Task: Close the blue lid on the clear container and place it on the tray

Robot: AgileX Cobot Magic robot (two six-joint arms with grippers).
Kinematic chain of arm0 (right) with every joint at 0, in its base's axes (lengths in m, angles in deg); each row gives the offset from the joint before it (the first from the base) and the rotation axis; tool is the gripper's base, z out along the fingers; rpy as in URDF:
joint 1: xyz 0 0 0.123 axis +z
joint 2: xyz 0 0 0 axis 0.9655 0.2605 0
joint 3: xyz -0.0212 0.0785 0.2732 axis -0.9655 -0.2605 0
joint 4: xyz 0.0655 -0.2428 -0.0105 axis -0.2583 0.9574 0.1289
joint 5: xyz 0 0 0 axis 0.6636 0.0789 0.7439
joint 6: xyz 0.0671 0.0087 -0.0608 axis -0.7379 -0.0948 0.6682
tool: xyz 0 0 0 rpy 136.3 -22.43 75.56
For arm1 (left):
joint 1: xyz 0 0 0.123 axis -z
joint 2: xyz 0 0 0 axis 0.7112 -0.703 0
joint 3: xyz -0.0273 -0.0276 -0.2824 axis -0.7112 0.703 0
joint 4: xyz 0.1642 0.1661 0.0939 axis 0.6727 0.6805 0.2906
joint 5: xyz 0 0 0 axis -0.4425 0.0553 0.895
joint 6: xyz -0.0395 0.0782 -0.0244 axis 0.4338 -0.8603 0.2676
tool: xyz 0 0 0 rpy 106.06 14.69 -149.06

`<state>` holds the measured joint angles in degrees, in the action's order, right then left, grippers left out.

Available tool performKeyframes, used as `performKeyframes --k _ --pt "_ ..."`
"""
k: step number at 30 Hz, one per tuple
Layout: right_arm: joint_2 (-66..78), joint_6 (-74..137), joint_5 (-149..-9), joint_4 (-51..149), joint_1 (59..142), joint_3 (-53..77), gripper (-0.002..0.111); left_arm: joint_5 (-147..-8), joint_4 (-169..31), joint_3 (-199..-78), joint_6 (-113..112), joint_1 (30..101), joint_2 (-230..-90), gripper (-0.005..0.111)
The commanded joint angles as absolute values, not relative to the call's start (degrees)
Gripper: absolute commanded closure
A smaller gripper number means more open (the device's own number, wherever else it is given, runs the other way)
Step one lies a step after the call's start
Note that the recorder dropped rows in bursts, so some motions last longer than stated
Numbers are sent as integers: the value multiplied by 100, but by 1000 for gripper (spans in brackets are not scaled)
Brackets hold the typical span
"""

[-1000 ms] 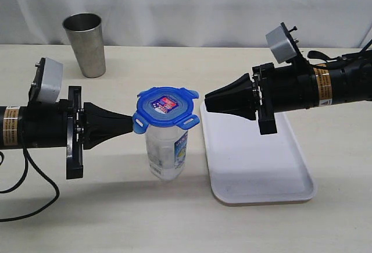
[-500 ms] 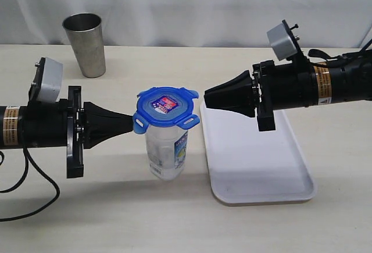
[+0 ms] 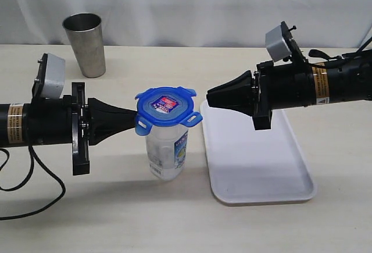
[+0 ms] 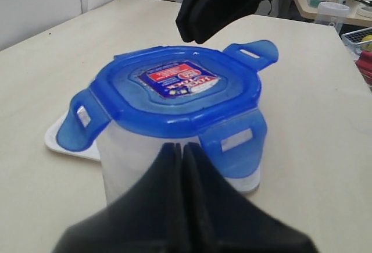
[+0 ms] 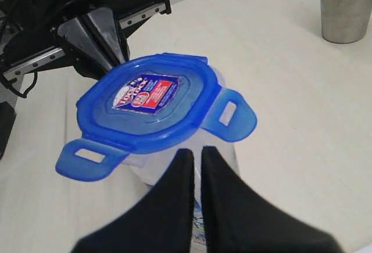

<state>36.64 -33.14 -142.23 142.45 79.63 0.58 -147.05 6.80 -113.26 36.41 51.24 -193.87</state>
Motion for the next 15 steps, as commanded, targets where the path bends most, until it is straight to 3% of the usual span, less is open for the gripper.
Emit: performKeyframes --k 1,12,15 --pt "3660 -3327 -14186 14239 7971 66 104 -14750 665 -11361 3674 5141 -19346 107" --pt "2511 -3837 -13950 13658 8013 66 103 -14745 409 -11361 3633 5141 -19346 107" --pt "2167 -4246 -12381 13804 8821 66 103 -14661 380 -11361 3633 5141 -19346 107"
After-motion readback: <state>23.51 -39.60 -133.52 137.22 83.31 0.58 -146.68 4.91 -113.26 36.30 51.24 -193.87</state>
